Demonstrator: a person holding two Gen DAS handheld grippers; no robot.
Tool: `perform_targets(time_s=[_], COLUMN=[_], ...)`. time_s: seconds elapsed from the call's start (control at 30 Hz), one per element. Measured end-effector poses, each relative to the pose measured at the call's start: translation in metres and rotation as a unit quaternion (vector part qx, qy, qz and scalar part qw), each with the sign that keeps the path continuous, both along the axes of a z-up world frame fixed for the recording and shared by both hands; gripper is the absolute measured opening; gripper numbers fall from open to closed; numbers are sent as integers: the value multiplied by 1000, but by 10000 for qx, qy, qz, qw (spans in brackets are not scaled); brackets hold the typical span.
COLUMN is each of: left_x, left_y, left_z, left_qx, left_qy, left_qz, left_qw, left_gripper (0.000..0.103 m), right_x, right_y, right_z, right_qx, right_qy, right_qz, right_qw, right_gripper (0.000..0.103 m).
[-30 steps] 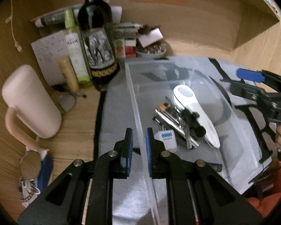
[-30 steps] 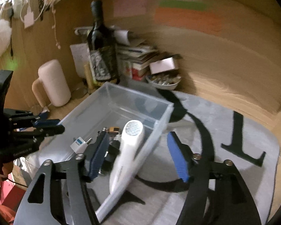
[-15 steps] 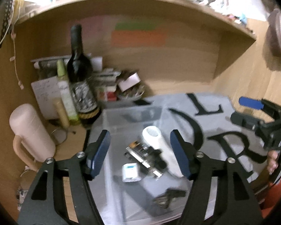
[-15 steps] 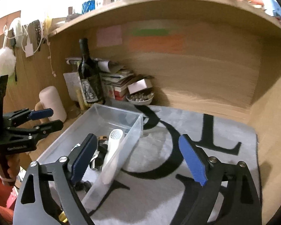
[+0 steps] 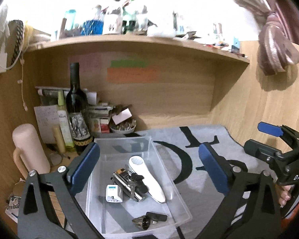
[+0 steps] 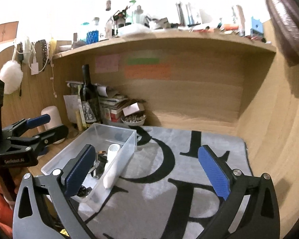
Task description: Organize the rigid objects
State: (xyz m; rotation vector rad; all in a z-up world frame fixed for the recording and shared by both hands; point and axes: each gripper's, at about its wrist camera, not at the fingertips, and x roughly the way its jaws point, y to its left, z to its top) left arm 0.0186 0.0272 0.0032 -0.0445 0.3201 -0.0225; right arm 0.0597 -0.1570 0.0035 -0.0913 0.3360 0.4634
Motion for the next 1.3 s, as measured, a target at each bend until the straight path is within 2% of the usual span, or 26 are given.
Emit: perform_targets(time_s=[0.17,0.33,1.3], left_x=[-15,-21,-14], left_y=[-10,-13,-10], left_z=[1,0,-6], left_qx=[134,107,-68], left_qy=[-151,-156,-54], left_qz=[8,-16,-50], left_qw=[9998,9998,10000], left_gripper=[102,102,102], right_x=[-14,-23,-23], right_y=[-4,-9,-2], right_z=[-3,-5,-5], right_qx=[66,149,147], right_qy=[-69,-95,-58], right_qz=[-33,-52,-71], right_qw=[9999,9998,9999], right_gripper=[103,103,103])
